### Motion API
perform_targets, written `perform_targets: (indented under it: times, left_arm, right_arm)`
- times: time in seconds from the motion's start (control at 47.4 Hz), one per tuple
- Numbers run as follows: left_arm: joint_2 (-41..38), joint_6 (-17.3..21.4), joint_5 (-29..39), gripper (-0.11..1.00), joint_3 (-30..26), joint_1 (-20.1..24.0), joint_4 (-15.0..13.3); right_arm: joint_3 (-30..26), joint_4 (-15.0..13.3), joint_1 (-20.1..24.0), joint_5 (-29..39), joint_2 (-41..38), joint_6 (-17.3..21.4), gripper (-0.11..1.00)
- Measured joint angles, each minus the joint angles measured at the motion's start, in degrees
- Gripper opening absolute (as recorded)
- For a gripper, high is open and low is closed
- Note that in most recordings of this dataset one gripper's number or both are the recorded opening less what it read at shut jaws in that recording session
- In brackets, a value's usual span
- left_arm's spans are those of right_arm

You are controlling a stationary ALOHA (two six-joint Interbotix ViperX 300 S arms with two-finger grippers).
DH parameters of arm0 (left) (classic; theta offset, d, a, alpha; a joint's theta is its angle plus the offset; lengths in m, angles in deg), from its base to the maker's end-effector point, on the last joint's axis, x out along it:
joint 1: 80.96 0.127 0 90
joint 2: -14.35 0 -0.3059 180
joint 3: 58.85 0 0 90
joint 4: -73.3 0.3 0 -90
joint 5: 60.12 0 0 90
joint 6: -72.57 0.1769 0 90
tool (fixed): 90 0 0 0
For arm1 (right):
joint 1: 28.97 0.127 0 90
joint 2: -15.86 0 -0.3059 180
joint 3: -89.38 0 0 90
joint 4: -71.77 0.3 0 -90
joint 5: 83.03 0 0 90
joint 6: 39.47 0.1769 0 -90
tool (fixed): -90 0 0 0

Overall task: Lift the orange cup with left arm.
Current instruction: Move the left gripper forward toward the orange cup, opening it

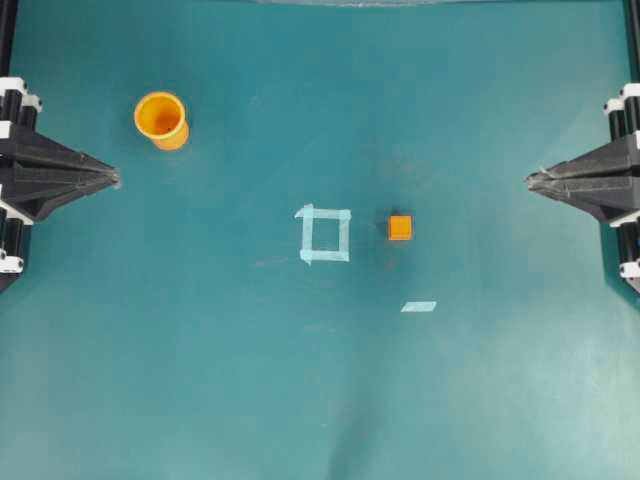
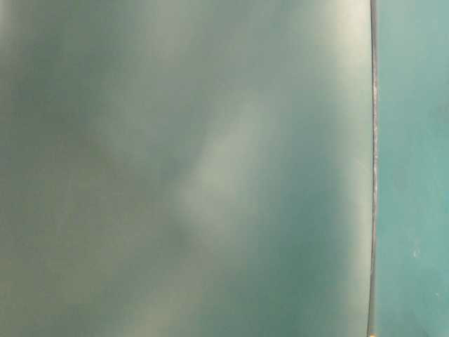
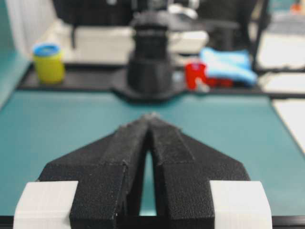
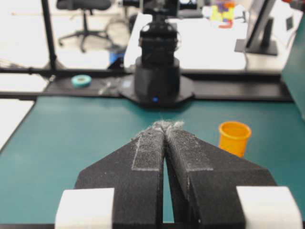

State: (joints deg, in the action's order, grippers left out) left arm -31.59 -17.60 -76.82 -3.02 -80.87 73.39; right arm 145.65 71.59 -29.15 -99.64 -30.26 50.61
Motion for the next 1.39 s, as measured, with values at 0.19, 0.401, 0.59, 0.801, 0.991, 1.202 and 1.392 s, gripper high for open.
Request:
perform_targets:
  times: [0.19,0.401,0.59,0.801,0.991,1.202,1.392]
  left_arm:
    - [2.0,1.0,14.1,0.01,-0.6,1.8,0.4]
    - [5.2,-0.9,29.0,0.00,-1.2,8.1,0.5]
    - [5.6,-4.7,36.5,0.00,-1.3,15.1,0.5]
    - [5.3,-10.0,41.1,0.00,-1.3,22.0,0.4]
    - [4.2,-14.9,43.2,0.00,-1.2,25.0,0.5]
    - [1.3,-16.6,43.7,0.00,-1.1,25.4,0.5]
    - [-2.3,-14.3,44.9,0.02,-0.7,24.7,0.5]
  right_arm:
    - [-1.9,0.0,-0.1,5.5,-1.0,0.2,0.00]
    - [-5.5,0.0,-0.2,13.7,-2.9,-0.1,0.00]
    - [-5.8,0.0,-0.2,13.4,-3.0,-0.2,0.00]
    - [-5.7,0.0,-0.2,13.3,-3.1,-0.1,0.00]
    - [-5.7,0.0,-0.2,13.3,-3.0,-0.1,0.00]
    - [-5.7,0.0,-0.2,13.3,-3.3,-0.1,0.00]
    - [-5.7,0.0,-0.1,13.3,-3.7,0.0,0.00]
